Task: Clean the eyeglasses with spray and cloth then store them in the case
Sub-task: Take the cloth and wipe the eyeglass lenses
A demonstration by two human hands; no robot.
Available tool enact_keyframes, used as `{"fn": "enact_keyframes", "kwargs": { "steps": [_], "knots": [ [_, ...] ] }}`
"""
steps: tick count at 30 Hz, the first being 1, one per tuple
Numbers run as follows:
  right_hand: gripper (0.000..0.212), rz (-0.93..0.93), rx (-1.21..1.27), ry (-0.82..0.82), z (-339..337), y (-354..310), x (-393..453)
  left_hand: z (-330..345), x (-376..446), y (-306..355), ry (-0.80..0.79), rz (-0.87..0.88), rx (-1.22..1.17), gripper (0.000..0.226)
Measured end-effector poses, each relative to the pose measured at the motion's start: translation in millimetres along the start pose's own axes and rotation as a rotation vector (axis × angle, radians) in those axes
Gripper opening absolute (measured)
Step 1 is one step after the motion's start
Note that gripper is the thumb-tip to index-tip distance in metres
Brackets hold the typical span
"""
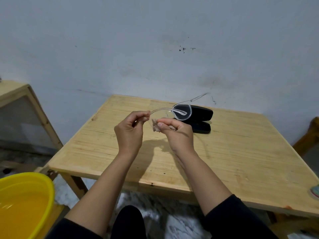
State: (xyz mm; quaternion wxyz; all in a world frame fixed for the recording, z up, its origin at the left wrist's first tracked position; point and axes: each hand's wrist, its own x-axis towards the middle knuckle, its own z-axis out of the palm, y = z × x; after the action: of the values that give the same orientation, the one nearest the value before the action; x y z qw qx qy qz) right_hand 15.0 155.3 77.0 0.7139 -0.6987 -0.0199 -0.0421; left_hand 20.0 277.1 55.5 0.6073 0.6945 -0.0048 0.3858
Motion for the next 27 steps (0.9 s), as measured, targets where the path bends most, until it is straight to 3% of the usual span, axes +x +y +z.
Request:
{"fn": "enact_keyframes", "kwargs": {
  "steps": [7, 15, 27],
  "knots": [
    [0.015, -0.016, 0.028, 0.092, 14.2, 9.5, -5.2, -27.9, 8.4, -4.5, 0.011, 0.034, 0.097, 0.018],
    [0.014, 0.196, 0.103, 0.222, 6.3, 29.2, -6.5, -81.5, 28.4, -34.1, 0.095, -0.008, 0.235, 0.018],
    [0.013, 0.285, 0.161, 0.275, -1.7, 48.4, -5.3, -117.1, 28.5, -74.7, -0.029, -0.101, 0.431, 0.024]
  ]
}}
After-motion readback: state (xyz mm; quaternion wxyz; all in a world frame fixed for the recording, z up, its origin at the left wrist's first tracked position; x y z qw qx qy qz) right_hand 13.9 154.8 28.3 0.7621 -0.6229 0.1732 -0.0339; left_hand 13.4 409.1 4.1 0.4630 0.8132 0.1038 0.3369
